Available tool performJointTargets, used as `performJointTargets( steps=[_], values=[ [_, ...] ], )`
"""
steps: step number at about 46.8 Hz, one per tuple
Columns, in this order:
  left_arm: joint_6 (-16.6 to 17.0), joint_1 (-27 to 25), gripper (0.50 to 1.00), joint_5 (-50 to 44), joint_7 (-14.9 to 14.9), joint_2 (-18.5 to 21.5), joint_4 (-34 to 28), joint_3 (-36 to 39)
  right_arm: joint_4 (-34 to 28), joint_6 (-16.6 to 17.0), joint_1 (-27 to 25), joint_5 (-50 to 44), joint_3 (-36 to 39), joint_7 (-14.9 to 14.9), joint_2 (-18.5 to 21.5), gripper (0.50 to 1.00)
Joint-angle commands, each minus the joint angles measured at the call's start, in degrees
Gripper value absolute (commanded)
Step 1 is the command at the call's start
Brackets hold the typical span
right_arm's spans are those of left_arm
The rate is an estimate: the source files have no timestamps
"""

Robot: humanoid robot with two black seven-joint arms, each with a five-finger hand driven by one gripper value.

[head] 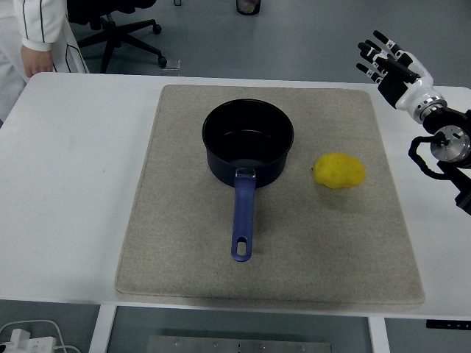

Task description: Put the potato in the blue pot

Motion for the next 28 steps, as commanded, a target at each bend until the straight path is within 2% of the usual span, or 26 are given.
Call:
performJointTargets(
  steps=[1,20,28],
  values=[
    [0.01,0.21,0.996,0.00,0.00,0.00,0.01,-0.04,0.00,0.00,0.00,-0.03,0.02,0.01,-0.05,0.930],
    [0.01,0.65,0.996,0.00,0.00,0.00,0.19,0.05,0.09,0.09,0.70,-0.03,-0.15,-0.35,-0.22,0.930],
    [0.01,0.65,0.996,0.00,0.00,0.00,0.10,0.05,0.18,1.41,0.70,-1.78,-0.24,-0.35,-0.40,0.930]
  ],
)
